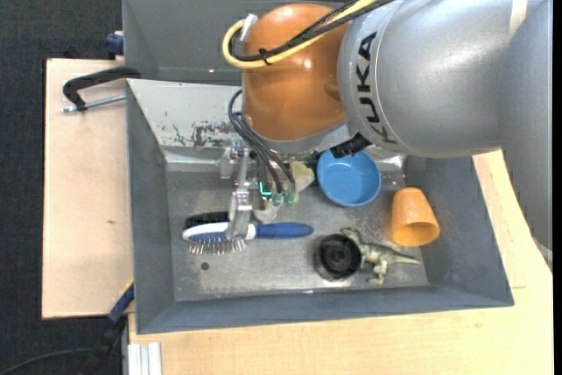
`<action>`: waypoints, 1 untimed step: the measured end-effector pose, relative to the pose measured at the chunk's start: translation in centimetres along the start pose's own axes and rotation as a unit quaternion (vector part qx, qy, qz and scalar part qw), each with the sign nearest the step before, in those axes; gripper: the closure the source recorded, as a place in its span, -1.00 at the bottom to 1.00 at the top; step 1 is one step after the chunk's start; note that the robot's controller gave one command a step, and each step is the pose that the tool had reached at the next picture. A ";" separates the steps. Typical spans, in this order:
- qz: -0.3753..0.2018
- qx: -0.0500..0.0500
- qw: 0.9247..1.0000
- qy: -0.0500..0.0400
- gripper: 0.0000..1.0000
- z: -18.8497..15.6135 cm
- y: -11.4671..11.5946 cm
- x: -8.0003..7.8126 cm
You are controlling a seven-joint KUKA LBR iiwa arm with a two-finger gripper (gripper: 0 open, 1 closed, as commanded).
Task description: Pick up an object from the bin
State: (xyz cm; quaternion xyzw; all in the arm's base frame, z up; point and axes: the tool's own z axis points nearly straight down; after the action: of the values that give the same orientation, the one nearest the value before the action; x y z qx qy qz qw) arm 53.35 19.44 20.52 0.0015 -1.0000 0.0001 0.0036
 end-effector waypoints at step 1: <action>0.000 0.001 1.000 0.000 -1.00 13.9 -3.8 0.2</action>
Offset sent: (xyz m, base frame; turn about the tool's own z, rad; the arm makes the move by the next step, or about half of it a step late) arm -0.0010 -0.0377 -0.1352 -0.0006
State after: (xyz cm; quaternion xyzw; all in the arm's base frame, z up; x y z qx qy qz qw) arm 53.08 15.60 6.59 0.0016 -1.0000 0.0010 0.0040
